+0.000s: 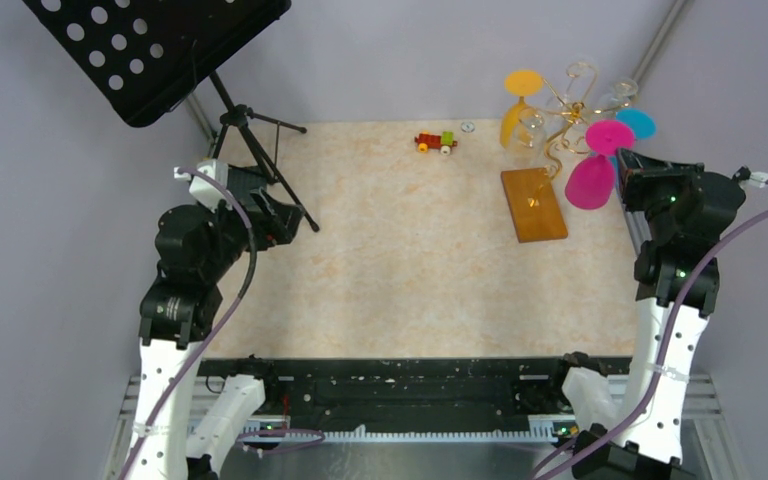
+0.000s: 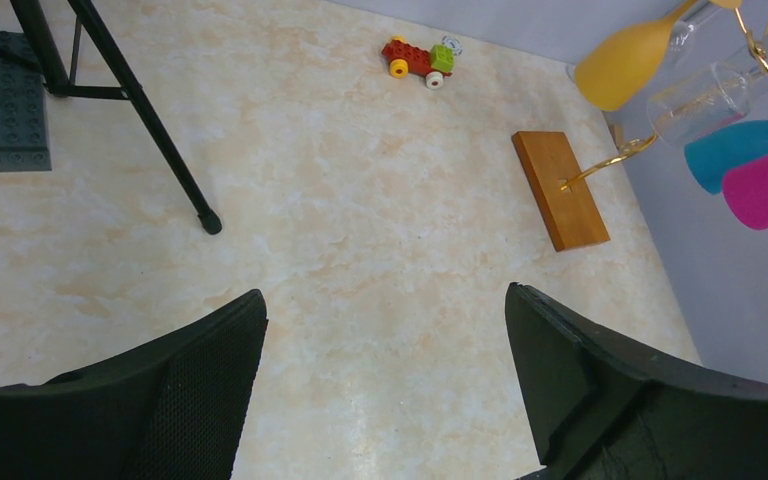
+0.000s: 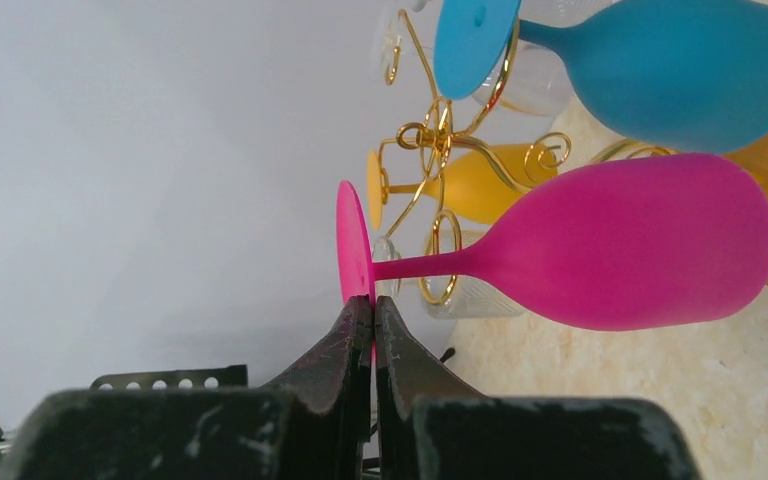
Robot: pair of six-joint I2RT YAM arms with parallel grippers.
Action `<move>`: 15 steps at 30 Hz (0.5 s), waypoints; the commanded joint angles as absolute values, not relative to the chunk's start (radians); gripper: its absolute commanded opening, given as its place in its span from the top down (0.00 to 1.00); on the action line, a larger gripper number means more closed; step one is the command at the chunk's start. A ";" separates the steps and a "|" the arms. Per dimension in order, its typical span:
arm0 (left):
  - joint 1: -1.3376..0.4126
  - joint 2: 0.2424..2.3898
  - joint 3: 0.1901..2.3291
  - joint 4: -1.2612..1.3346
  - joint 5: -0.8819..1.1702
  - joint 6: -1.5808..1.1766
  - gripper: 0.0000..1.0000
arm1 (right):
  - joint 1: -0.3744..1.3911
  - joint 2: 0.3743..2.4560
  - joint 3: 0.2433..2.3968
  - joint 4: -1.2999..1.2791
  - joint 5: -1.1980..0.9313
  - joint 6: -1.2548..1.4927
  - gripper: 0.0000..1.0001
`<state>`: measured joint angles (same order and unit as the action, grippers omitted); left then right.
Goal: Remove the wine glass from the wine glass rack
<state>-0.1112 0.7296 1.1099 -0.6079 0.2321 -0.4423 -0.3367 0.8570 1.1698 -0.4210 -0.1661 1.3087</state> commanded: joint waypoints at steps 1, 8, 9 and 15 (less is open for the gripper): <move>-0.112 0.720 1.110 -0.566 0.248 -0.405 0.08 | -0.331 0.780 1.150 -0.497 -0.188 1.272 1.00; -0.112 0.719 1.085 -0.533 0.268 -0.409 0.08 | -0.329 0.653 1.107 -0.587 -0.295 1.230 1.00; -0.112 0.716 1.081 -0.526 0.282 -0.410 0.08 | -0.330 0.637 1.095 -0.590 -0.320 1.232 1.00; -0.112 0.657 1.028 -0.435 0.281 -0.464 0.07 | -0.301 0.567 0.981 -0.536 -0.477 1.243 1.00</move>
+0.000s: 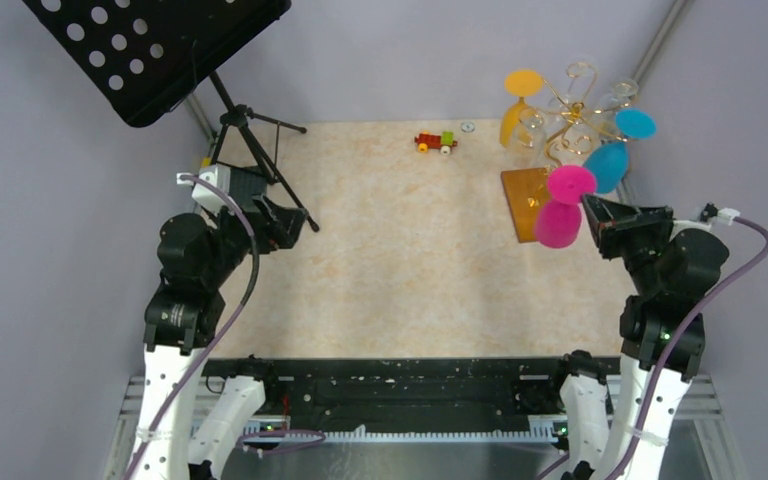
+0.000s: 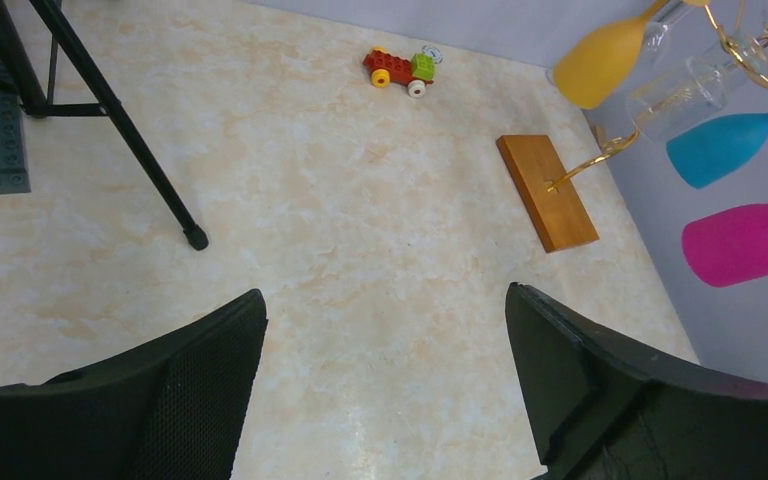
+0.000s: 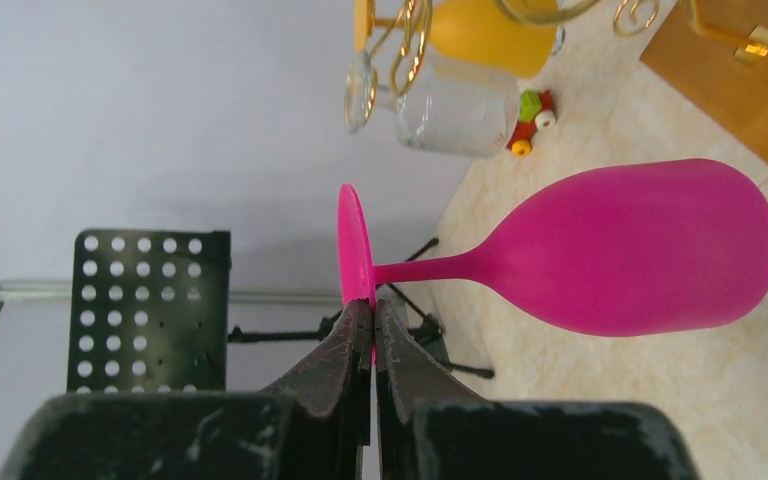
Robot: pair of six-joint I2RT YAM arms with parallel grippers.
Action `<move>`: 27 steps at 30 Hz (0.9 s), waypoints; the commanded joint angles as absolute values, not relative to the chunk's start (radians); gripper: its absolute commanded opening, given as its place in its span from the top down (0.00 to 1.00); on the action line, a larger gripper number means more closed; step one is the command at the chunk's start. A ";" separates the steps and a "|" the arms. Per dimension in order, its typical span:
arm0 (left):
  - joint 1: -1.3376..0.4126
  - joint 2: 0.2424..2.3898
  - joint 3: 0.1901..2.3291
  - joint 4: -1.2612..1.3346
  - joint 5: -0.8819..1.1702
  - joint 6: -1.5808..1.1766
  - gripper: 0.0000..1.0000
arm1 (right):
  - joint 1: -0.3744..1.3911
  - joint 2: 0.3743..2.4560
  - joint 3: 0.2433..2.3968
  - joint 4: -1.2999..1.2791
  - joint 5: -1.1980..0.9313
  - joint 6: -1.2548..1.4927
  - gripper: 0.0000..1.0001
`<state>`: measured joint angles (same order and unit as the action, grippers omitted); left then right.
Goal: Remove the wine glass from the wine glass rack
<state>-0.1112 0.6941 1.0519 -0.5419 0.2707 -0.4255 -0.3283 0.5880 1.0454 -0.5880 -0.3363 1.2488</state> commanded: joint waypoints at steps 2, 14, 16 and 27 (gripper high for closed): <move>-0.112 0.660 1.028 -0.423 0.324 -0.474 0.07 | -0.289 0.556 0.927 -0.478 -0.542 1.258 1.00; -0.147 0.799 0.783 0.177 0.789 -0.964 0.10 | -0.221 0.549 0.841 0.002 -0.724 1.618 1.00; -0.195 0.837 0.783 0.233 0.743 -1.000 0.11 | -0.214 0.573 0.859 0.081 -0.732 1.690 1.00; -0.534 1.114 0.905 0.558 0.627 -1.174 0.16 | -0.114 0.653 0.777 0.547 -0.677 1.937 1.00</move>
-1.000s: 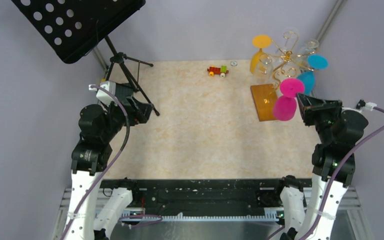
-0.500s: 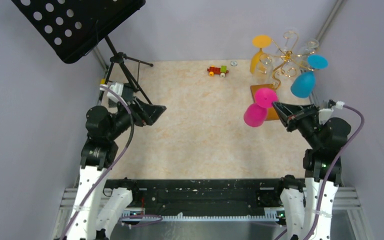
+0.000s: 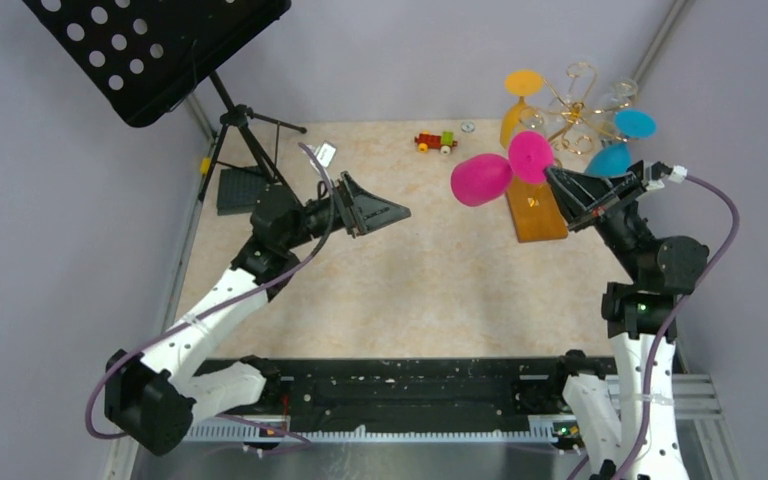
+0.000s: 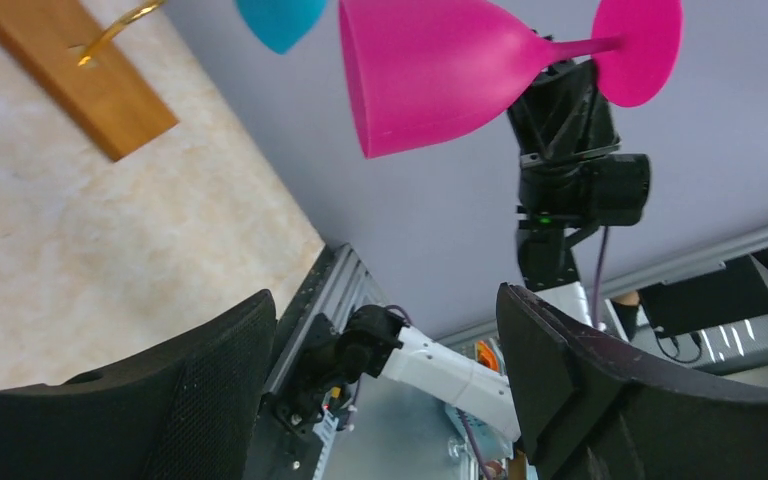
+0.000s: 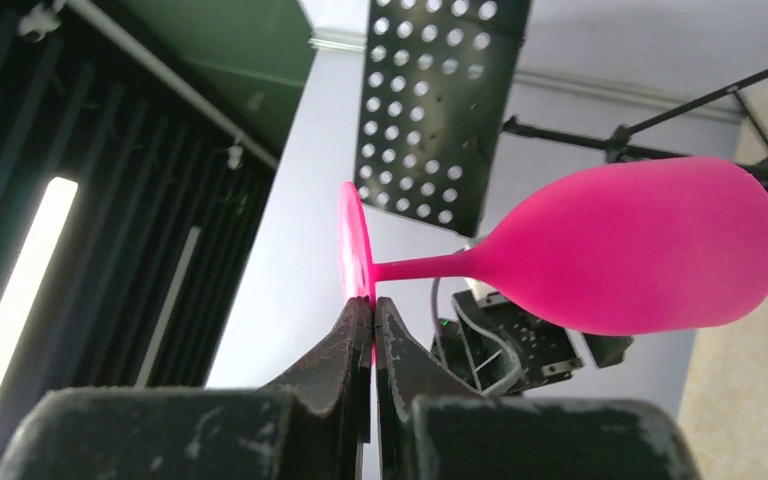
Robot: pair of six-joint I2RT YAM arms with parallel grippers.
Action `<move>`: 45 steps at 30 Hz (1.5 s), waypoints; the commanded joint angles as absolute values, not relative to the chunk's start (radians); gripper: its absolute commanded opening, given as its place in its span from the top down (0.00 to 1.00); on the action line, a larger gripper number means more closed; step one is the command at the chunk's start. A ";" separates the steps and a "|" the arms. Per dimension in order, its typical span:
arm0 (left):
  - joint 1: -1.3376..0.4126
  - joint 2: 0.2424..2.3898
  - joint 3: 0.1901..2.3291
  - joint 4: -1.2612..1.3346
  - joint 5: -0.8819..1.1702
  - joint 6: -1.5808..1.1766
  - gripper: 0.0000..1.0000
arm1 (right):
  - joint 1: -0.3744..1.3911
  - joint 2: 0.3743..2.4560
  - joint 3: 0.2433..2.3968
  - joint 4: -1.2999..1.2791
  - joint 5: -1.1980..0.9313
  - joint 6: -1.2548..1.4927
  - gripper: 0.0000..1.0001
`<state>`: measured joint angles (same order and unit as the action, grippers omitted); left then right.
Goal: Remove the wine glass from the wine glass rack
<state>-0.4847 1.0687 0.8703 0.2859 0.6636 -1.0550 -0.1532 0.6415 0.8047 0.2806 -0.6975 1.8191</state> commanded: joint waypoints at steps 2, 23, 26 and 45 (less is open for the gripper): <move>-0.559 1.145 0.908 0.648 0.619 -1.196 0.14 | -0.087 0.660 0.759 0.601 -0.660 1.957 1.00; -0.620 1.292 1.090 0.675 0.677 -1.196 0.13 | 0.035 0.692 0.660 0.834 -0.607 2.078 1.00; -0.621 1.298 1.099 0.704 0.696 -1.223 0.15 | 0.035 0.692 0.667 0.813 -0.612 2.059 1.00; -0.642 1.332 1.089 1.030 0.753 -1.599 0.77 | 0.064 0.702 0.596 0.790 -0.566 2.042 1.00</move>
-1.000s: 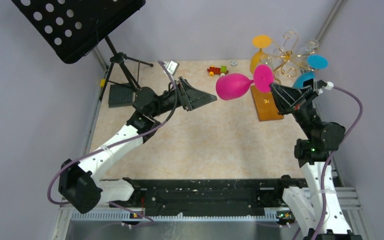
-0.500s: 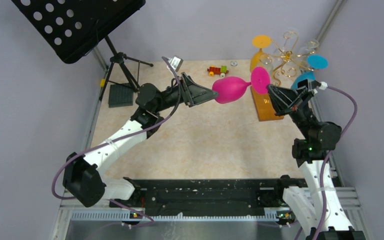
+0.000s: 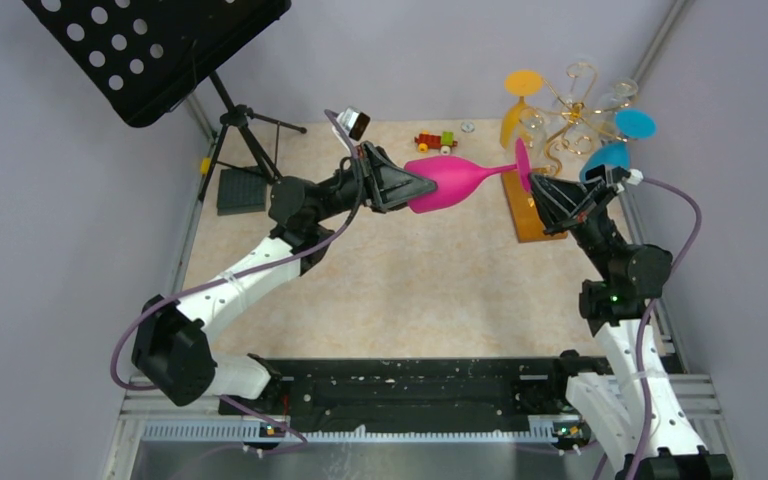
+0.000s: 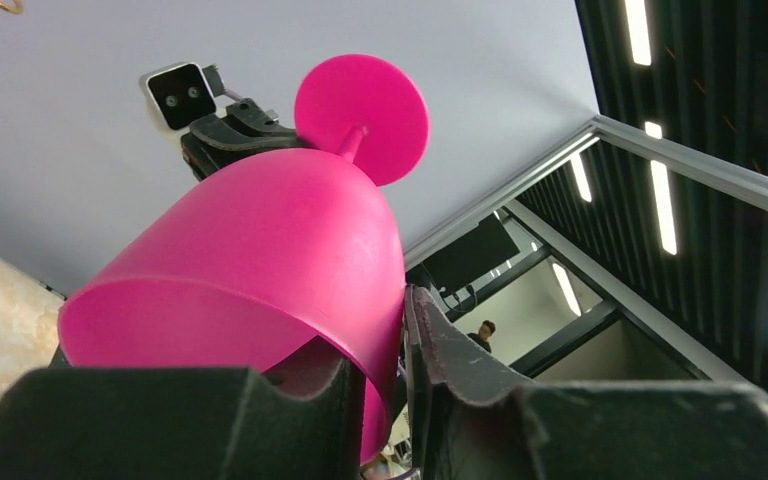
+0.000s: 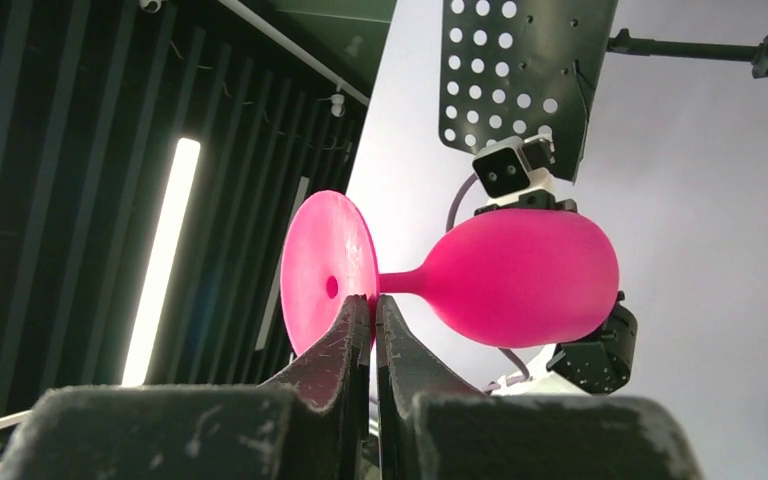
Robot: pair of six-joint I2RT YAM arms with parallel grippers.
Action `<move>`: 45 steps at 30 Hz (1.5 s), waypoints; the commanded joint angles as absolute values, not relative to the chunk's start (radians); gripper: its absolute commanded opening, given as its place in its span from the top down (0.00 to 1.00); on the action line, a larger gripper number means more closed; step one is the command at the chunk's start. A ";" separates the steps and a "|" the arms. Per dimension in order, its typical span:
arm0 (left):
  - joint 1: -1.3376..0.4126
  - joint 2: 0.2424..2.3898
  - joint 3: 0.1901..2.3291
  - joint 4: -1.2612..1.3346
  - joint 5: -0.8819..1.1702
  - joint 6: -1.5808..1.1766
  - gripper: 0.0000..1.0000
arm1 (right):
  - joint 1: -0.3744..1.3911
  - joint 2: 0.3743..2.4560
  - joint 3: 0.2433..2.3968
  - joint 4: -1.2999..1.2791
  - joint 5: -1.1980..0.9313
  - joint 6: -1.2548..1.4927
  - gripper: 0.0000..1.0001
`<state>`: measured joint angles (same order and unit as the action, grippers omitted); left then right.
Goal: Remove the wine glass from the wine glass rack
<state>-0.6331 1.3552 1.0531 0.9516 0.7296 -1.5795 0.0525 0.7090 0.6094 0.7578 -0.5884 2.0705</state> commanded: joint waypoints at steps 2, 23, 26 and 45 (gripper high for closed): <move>-0.642 1.321 1.093 0.995 0.758 -1.568 0.78 | 0.065 0.693 0.591 0.778 -0.562 2.039 1.00; -0.628 1.208 1.184 0.503 0.693 -1.154 1.00 | 0.065 0.688 0.656 0.413 -0.594 1.880 0.36; -0.617 1.175 1.284 0.140 0.561 -0.899 1.00 | 0.064 0.675 0.723 0.186 -0.564 1.737 0.33; -0.567 1.621 1.750 -0.986 -0.072 -0.180 1.00 | 0.065 0.616 0.877 -0.327 -0.329 1.298 0.42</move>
